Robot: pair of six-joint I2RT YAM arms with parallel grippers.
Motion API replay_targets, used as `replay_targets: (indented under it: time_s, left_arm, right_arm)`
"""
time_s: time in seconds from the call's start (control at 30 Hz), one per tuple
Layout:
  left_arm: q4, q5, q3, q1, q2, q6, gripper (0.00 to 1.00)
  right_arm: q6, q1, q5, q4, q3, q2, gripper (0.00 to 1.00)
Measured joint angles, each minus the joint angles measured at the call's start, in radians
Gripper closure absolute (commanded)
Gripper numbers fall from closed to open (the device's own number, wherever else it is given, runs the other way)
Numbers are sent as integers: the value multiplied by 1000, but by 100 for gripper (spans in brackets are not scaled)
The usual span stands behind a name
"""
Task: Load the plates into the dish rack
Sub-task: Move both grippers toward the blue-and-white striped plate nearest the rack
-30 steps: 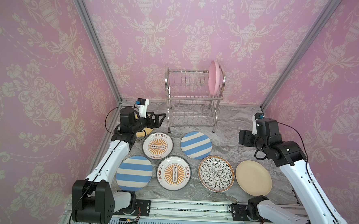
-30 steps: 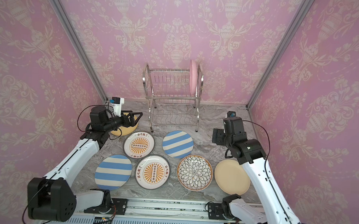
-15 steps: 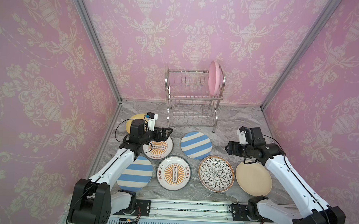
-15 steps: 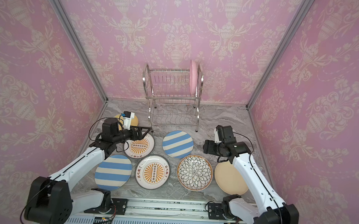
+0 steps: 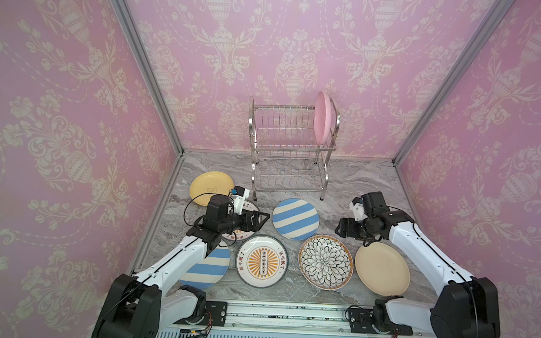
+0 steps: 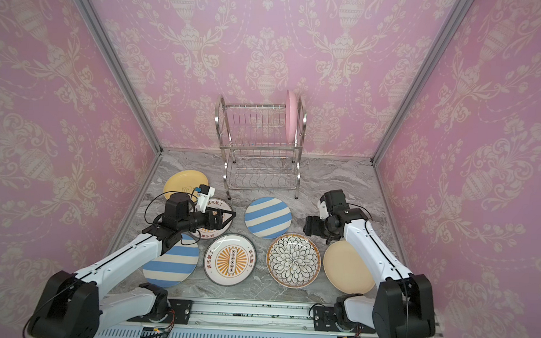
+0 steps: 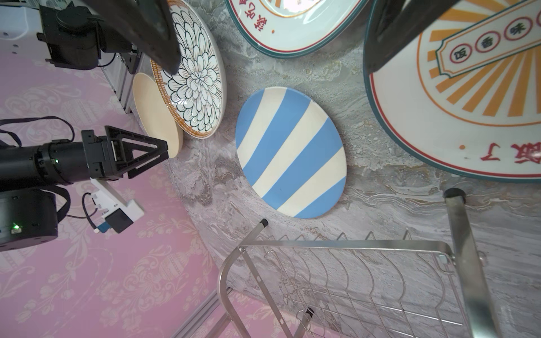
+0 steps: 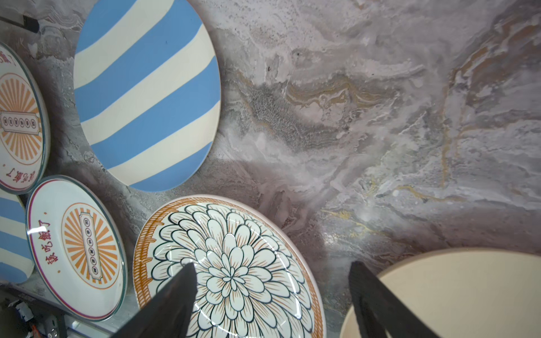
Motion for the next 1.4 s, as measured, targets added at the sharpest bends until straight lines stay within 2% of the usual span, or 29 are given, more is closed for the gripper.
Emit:
replay_targets:
  time_s: [0.27,0.5,0.77,1.07,1.4]
  left_arm:
    - [3,0,-19,-78,6,-8,1]
    - [40,1,-35,-209,75,-15,1]
    - [82,0,-43,-314,155,-30,1]
    - [164,-9,-43,-392,262,-57,1]
    - [221,-18,-42,-417,307,-78,1]
  right_arm:
    - [-87,0,-17,-49,17,103,20]
    - [-153,0,-19,-97,101,182,23]
    - [-189,0,-21,-132,113,278,27]
    - [-201,7,-21,-140,130,320,31]
    - [-227,7,2,-166,151,386,36]
